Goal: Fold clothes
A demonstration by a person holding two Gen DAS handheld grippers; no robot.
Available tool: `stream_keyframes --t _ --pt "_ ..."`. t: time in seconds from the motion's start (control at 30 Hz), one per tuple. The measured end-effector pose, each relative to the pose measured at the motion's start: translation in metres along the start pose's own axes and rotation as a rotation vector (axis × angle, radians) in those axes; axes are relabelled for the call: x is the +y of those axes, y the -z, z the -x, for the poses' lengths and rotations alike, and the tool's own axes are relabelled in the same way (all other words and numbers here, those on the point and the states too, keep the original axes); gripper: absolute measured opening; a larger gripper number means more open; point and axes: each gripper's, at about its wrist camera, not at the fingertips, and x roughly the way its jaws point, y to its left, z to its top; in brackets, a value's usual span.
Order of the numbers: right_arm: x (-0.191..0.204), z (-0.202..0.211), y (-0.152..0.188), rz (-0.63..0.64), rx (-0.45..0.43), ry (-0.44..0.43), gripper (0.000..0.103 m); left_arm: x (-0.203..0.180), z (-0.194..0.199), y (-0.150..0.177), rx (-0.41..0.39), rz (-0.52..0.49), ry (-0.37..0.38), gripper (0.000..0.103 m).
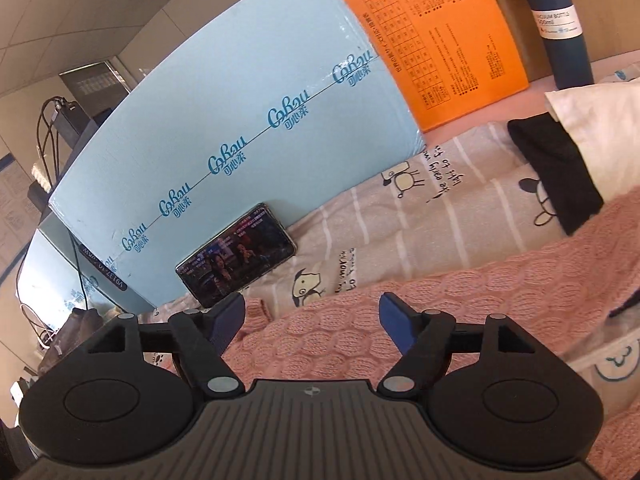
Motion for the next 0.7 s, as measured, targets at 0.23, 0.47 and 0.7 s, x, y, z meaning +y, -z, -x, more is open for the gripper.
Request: stream_keyframes --t 0.23,0.47,0.7 --pt "-0.032 0.019 0.022 -0.026 -0.023 -0.020 0.073 -0.011 -0.085 -0.026 0.118 0.061 0.018 0.077" --pt "-0.042 0.017 0.024 -0.018 0.004 -0.029 0.073 0.033 -0.111 -0.017 0.144 0.399 0.040 0.018" --pt "-0.043 0.017 0.024 -0.020 0.003 -0.029 0.073 0.076 -0.109 -0.005 0.116 0.547 -0.092 0.046"
